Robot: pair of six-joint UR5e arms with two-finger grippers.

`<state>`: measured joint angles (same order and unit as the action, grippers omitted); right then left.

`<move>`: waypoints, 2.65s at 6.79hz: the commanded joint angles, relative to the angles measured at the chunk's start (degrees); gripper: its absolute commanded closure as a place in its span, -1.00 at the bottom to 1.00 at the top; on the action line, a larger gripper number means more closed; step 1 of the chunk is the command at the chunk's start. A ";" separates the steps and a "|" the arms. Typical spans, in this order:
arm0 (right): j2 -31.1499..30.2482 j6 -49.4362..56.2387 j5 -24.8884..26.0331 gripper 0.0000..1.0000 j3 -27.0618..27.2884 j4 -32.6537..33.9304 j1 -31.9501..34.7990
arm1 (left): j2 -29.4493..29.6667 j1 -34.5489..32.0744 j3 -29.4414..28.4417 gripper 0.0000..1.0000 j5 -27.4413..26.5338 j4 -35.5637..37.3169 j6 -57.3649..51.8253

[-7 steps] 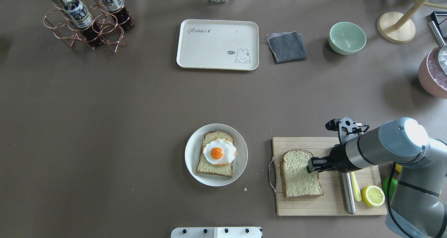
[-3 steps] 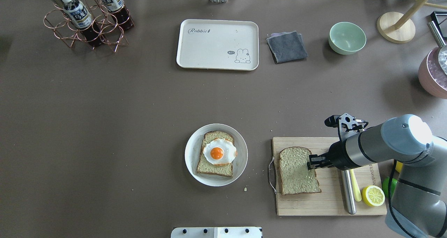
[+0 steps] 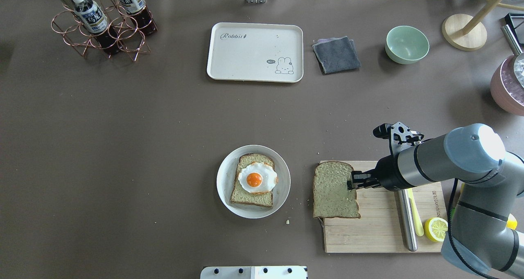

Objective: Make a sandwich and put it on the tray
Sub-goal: 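Lift the bread slice with the right gripper and lay it on the egg, then release the bread and withdraw the right gripper while the left arm reaches toward the plate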

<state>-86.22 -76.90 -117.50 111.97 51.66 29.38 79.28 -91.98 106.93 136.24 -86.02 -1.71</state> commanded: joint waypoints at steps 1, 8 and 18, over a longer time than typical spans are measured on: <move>4.55 -3.94 0.08 1.00 -0.52 0.02 -0.37 | 0.00 0.05 -0.14 -0.95 1.04 -0.02 -0.40; 19.40 -10.46 3.15 1.00 -11.84 0.11 -4.51 | -1.39 -0.04 0.38 -0.95 1.04 -0.46 -0.58; 22.24 -10.46 4.99 -1.00 -15.29 0.02 -5.12 | -4.75 0.40 -0.06 -0.95 1.31 -7.67 1.52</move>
<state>-63.83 -87.28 -112.81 96.51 51.71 24.26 74.39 -91.78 106.85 137.48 -93.52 -1.11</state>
